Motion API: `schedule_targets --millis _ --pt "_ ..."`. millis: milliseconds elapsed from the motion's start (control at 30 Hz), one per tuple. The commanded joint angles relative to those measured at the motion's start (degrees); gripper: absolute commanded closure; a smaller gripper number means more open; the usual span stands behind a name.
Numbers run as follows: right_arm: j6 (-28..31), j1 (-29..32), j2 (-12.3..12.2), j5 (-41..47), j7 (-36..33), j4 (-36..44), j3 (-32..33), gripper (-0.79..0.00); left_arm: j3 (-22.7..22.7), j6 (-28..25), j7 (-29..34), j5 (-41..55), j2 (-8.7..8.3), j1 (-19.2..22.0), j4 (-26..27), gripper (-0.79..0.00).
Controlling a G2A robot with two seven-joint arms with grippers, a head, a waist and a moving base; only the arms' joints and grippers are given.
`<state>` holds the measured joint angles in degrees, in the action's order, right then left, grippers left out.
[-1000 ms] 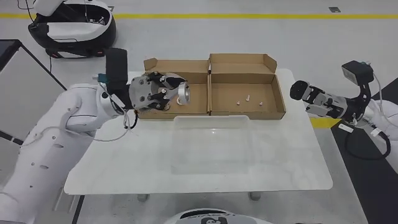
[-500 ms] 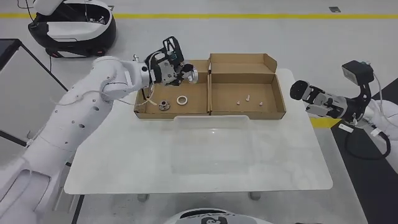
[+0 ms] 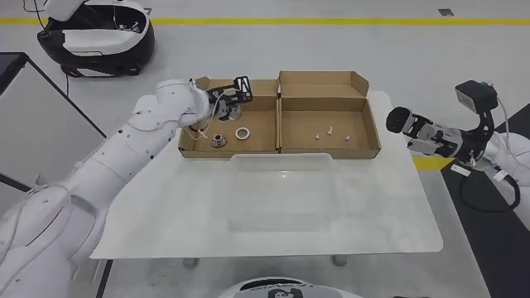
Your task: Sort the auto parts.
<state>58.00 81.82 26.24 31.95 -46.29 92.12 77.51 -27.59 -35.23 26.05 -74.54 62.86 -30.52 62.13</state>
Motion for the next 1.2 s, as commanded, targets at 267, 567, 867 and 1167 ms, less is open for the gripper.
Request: schedule_targets --millis 267,567,867,1167 --pt "0.0 0.0 0.0 0.0 0.0 0.0 0.0 -0.785 8.1 1.1 -3.0 -11.3 7.73 4.3 -17.1 0.000" --pt "0.0 0.0 0.0 0.0 0.0 0.0 0.0 -0.785 11.4 0.2 -4.6 -14.8 13.56 5.1 -28.9 0.000" --pt "0.0 0.0 0.0 0.0 0.0 0.0 0.0 -0.785 13.5 0.0 -8.3 -19.8 17.51 5.8 -36.4 0.000" --pt "0.0 0.0 0.0 0.0 0.0 0.0 0.0 -0.785 13.9 0.0 -9.7 -21.2 20.68 5.9 -41.9 -0.154"
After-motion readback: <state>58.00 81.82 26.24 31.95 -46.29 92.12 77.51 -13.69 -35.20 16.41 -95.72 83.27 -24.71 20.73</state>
